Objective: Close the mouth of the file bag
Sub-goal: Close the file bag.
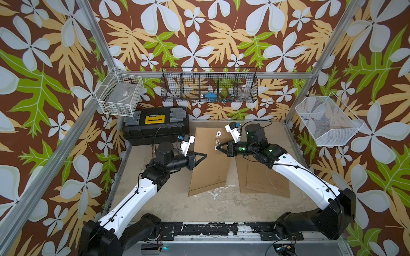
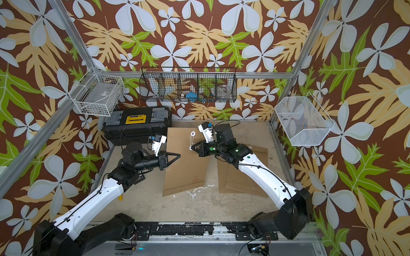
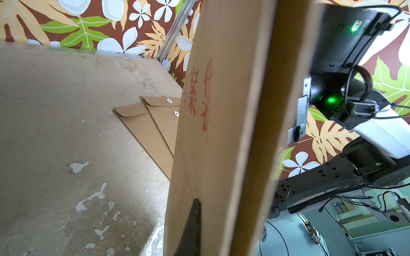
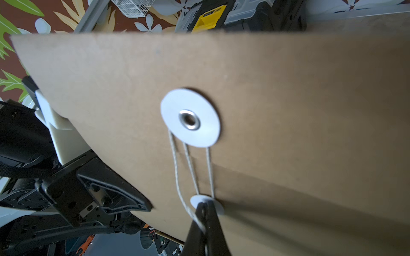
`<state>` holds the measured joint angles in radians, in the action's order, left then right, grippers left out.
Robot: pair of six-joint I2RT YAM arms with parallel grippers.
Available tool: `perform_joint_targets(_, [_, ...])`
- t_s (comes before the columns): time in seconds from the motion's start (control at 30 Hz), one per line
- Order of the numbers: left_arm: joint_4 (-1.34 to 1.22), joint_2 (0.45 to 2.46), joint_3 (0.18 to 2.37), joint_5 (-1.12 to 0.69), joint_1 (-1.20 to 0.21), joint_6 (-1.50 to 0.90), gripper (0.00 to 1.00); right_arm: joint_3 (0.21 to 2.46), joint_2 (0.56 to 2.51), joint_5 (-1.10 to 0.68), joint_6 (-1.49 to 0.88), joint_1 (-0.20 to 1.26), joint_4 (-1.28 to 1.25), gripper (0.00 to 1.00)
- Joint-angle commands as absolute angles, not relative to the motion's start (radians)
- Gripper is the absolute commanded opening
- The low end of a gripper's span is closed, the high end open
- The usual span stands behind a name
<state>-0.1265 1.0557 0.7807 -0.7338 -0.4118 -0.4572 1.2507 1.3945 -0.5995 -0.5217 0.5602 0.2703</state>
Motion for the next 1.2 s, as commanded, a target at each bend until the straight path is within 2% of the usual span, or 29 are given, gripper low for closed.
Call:
perform_joint_targets(0.0, [-0.13, 1.053, 0.797, -0.748, -0.413, -0.436, 0.0, 1.243, 1.382, -0.656, -0.514, 0.557, 0.228, 0.0])
perform_joint_targets(0.03, [-0.131, 1.055, 0.801, -0.751, -0.413, -0.436, 0.0, 1.239, 1.377, -0.661, -0.513, 0.557, 0.221, 0.0])
perform_joint_targets(0.2, [-0.122, 1.063, 0.81, -0.759, -0.413, -0.428, 0.0, 1.23, 1.347, -0.687, -0.515, 0.549, 0.194, 0.2])
perform_joint_targets(0.33, [-0.118, 1.066, 0.813, -0.758, -0.413, -0.423, 0.0, 1.229, 1.334, -0.714, -0.524, 0.526, 0.186, 0.25])
perform_joint_targets(0.7, [-0.117, 1.063, 0.821, -0.762, -0.413, -0.428, 0.0, 1.221, 1.353, -0.681, -0.519, 0.527, 0.192, 0.29])
perform_joint_targets(1.17, [-0.118, 1.063, 0.834, -0.773, -0.413, -0.445, 0.0, 1.242, 1.336, -0.347, -0.343, 0.598, 0.283, 0.29])
